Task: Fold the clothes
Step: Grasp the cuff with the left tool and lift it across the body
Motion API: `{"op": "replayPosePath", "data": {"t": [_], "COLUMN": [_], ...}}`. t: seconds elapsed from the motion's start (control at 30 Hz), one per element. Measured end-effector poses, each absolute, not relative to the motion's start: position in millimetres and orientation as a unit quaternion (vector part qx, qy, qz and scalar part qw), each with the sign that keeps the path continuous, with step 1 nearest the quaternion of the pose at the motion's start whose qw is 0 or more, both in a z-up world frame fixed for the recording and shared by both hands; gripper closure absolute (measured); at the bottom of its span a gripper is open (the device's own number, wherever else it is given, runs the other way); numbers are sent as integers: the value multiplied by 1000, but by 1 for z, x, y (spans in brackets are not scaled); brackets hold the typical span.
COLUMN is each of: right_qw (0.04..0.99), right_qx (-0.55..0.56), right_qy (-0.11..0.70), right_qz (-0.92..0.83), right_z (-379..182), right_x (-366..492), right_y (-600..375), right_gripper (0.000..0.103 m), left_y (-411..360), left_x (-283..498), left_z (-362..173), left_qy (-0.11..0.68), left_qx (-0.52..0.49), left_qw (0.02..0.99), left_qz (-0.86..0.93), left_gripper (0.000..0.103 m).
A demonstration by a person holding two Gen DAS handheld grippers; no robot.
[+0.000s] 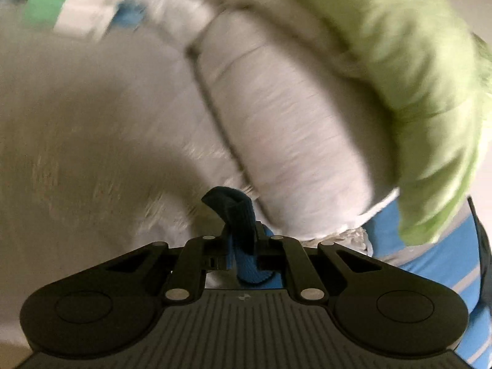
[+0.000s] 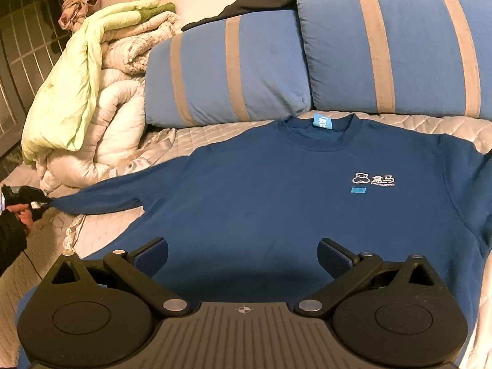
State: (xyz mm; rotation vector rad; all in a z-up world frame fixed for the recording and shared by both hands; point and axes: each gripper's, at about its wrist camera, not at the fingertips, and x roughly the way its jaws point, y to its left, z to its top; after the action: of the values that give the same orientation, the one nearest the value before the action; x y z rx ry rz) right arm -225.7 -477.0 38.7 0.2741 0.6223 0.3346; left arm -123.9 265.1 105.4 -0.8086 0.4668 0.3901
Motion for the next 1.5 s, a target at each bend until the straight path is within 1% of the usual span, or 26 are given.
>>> {"op": "replayPosePath", "data": {"t": [0.17,0.37,0.77,0.97,1.13,1.3,1.5], "right_qw": [929,927,928,928,932,937,932], "right_qx": [141,136,137,149,143,119,125], "right_qy": [302,307,306,297,300,313,332], "right_qz": [163,167,164,170,146,100,76], "right_z": [38,38,38,39,39,37,32], "right_x": [-226,-225,-226,-228,-228,-224,-220], "right_y": [-479,-477,-475,-480,-478,-472,-475], "right_gripper": [0,0,0,0,0,0,0], "left_y": [234,190,92,42,-1,-41,-86], "left_x": [-122,-116,-87,-77,-68,-61,-58], "left_z": [139,170,223,233,231,227,228], "left_qy": [223,213,182,166,162,165,166], "left_qx": [-295,-225,-142,-118,-76,-46,-16], "left_qw": [913,939,972,979,983,983,979], "left_qz": [172,148,51,7,-36,-71,-120], "left_gripper": [92,92,92,92,92,92,92]}}
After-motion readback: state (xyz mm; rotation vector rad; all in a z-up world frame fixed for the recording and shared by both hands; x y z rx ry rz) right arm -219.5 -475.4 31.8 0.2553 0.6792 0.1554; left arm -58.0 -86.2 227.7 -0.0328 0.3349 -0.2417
